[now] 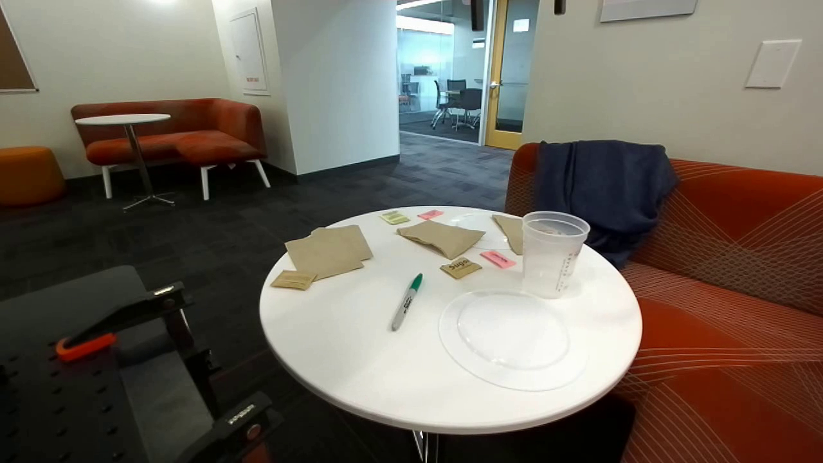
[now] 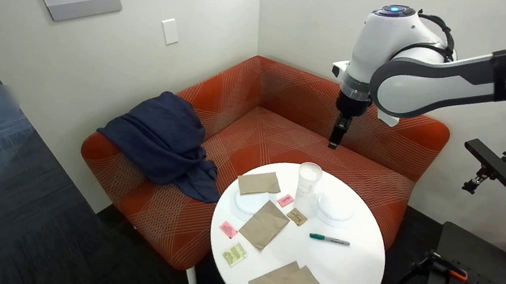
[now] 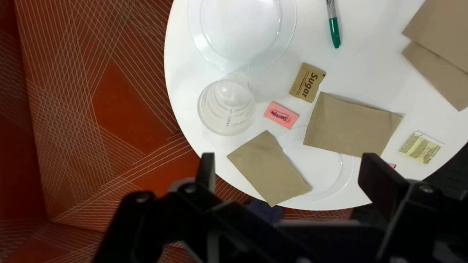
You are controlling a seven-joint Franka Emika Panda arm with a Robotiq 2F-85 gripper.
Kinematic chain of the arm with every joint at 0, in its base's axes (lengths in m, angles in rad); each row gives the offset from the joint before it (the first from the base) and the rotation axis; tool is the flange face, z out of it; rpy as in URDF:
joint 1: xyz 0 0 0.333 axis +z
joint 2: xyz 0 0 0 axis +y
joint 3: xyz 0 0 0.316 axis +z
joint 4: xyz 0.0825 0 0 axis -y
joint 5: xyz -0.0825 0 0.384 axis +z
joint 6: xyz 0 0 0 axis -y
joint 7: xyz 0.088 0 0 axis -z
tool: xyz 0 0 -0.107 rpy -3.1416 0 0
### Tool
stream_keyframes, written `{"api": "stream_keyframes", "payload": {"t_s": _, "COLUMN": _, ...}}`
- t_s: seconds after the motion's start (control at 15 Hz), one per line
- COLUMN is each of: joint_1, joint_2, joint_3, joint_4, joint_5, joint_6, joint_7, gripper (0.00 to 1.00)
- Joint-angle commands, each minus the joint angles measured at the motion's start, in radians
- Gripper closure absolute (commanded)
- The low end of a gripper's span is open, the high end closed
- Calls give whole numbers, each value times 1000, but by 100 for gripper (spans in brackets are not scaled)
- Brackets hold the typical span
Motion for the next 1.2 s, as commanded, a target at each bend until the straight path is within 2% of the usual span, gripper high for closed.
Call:
{"api": "stream_keyframes", "payload": {"t_s": 0.0, "joint_1": -23, "joint_2": 56, "joint_3": 2, "joint_4": 12, "joint_5": -1, "joint_6": 87, "joint_7": -10, "gripper": 0}}
{"api": "stream_keyframes", "payload": {"t_s": 0.27, "joint_1": -41, "joint_2": 92, "joint_3": 5, "joint_4": -16, "joint_5": 14, "joint_6": 145, "joint_7": -19, "gripper": 0}}
{"api": "stream_keyframes", "payload": {"t_s": 0.73, "joint_1": -51, "joint_2": 141, "joint_3": 16, "joint_4": -59, "joint_5": 27, "joint_6": 166, "joint_7": -34, "gripper": 0}}
{"api": "stream_keyframes", "payload": {"t_s": 1.13, "joint_1": -47, "joint_2": 174, "joint_3": 13, "joint_4": -55, "joint_5": 6, "joint_6": 133, "joint_7": -1, "gripper": 0}}
